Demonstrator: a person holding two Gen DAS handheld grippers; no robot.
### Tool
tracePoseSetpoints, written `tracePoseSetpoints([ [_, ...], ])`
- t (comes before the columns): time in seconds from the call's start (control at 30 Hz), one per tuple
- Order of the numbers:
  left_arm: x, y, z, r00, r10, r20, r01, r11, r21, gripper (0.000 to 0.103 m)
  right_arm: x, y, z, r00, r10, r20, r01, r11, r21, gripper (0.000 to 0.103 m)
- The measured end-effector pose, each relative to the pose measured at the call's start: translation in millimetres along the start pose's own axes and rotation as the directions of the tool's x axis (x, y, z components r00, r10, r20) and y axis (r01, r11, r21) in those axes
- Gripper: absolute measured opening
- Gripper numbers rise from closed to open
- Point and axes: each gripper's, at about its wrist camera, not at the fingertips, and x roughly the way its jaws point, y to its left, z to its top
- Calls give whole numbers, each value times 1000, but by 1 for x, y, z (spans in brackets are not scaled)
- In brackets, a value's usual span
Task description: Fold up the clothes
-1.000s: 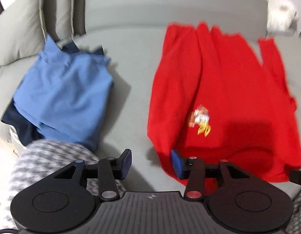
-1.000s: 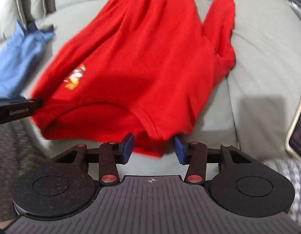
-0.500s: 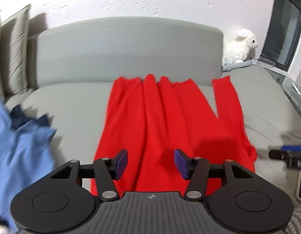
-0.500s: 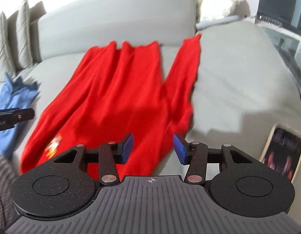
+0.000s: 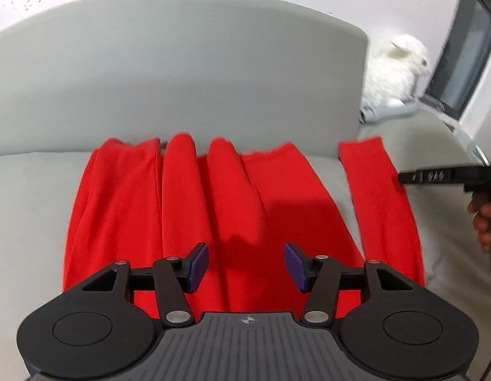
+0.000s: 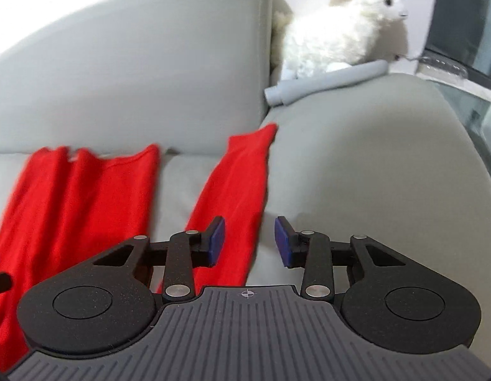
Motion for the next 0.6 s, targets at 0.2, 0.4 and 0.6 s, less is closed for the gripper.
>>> tracePoseSetpoints([
  [0.2,19,15,4,1000,-1,-2,1,999,-53,58,66,9,30,999,-46,-9,45,996,-78,33],
  [0.4,10,18,-3,1000,10,-14,-11,999,-40,58,71,31,37,987,-163,-11,157,967,-199,2],
  [0.6,-13,19,-7,999,-33,3,33,999,-26,58,-36,21,59,920,-368,135,389,902,-188,2],
])
